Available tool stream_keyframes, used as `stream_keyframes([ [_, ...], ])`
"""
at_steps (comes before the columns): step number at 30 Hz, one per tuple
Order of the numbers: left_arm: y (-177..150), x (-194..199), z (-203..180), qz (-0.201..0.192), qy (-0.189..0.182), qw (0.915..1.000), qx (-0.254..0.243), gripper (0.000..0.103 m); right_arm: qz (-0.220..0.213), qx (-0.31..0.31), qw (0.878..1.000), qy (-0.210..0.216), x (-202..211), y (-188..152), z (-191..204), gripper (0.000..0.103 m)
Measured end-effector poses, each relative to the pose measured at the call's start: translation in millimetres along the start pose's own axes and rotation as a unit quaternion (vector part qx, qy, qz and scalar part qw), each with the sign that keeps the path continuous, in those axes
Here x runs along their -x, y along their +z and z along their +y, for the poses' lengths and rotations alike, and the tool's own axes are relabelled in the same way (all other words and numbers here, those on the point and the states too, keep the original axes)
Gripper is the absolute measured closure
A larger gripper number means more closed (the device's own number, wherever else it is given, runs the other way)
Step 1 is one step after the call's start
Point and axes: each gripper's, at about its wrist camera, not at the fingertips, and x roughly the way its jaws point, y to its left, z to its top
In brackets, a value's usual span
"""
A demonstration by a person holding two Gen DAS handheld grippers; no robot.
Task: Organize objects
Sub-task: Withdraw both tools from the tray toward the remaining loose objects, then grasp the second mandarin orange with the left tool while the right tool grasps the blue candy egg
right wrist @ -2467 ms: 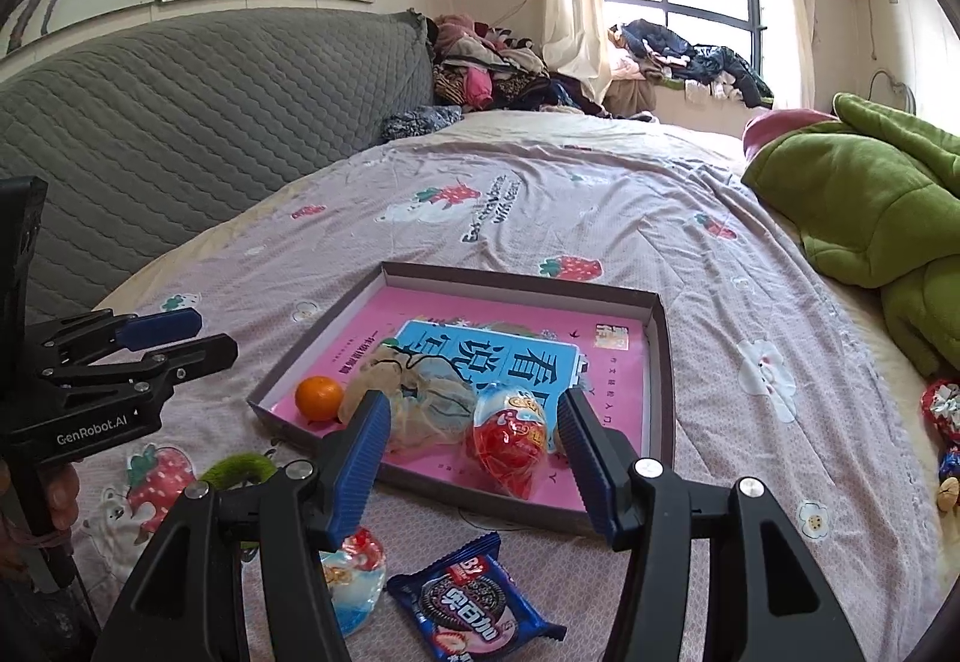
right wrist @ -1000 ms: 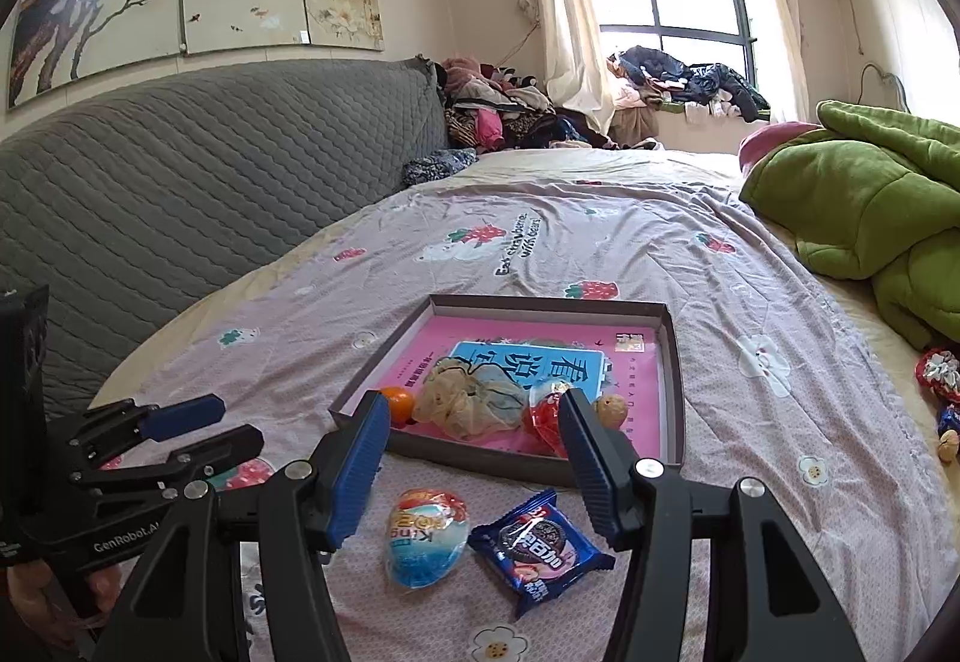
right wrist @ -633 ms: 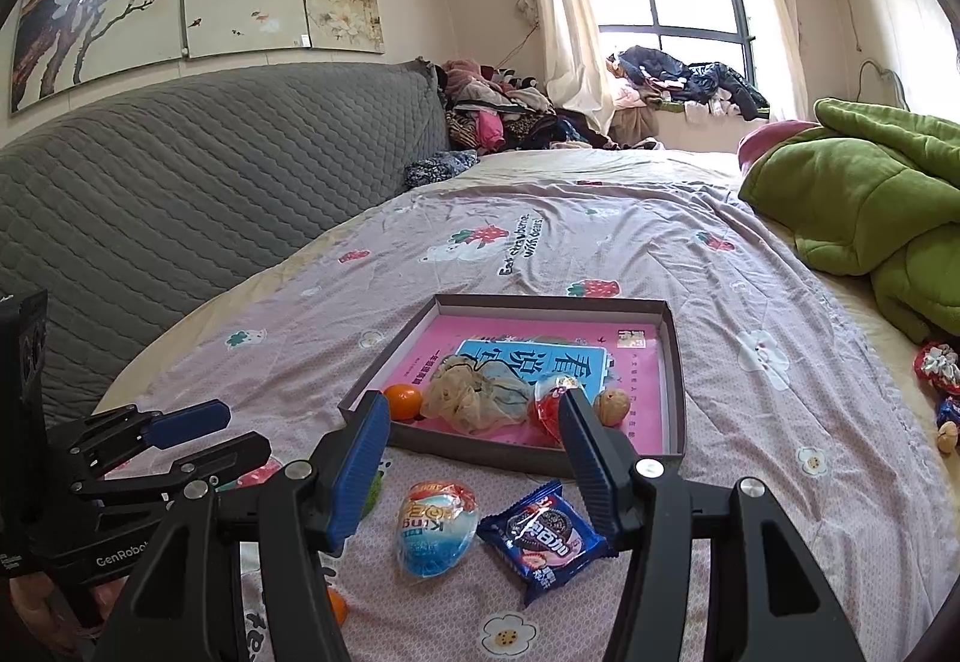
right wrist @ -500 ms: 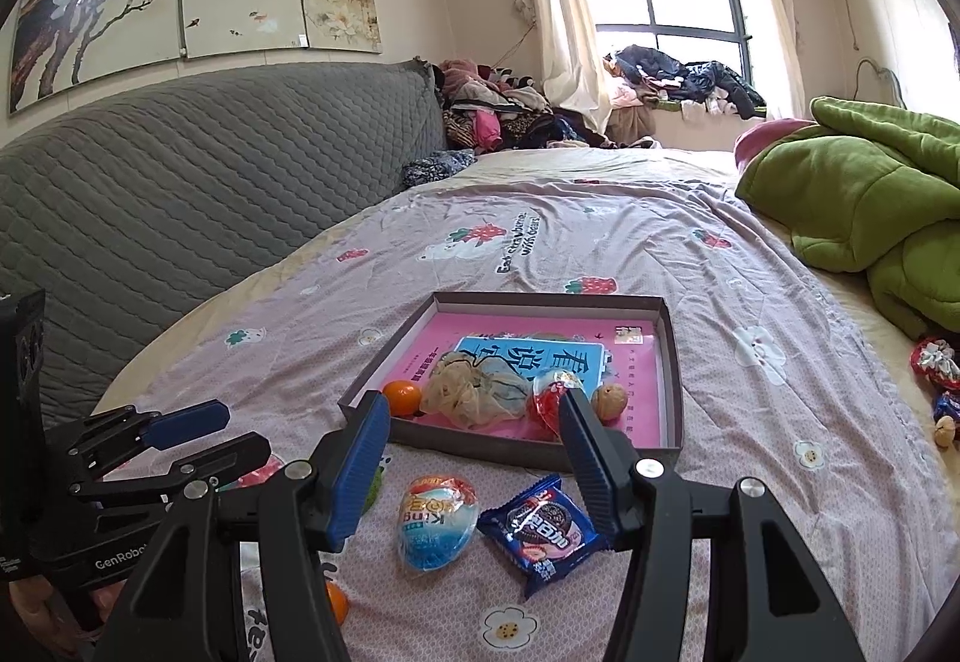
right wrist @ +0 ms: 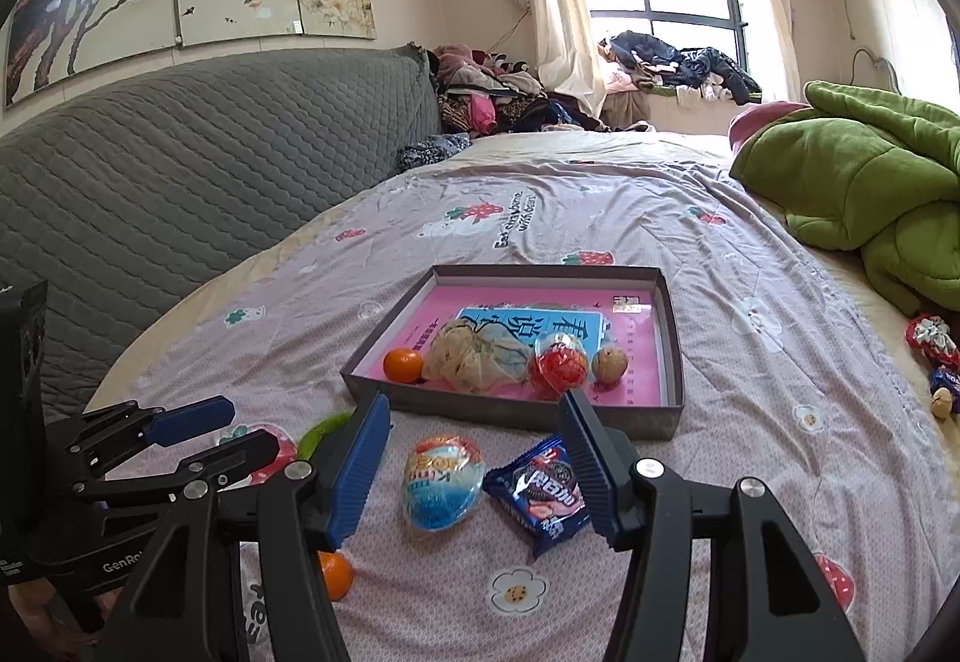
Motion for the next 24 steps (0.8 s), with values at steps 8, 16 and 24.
stream_keyframes([
  [8,-8,1,-2,0.01,-0.005,0.9999,-0.006,0.055,0.009,0.008,1.0,0.003,0,-7,8,0.045],
  [16,-22,-4,-1,0.034,-0.009,0.9994,0.001,0.055,0.018,0.014,1.0,0.005,-2,-14,15,0.045],
  [24,-34,-8,-1,0.052,-0.01,0.9986,0.003,0.055,0.031,0.013,0.999,0.006,-5,-20,16,0.045],
])
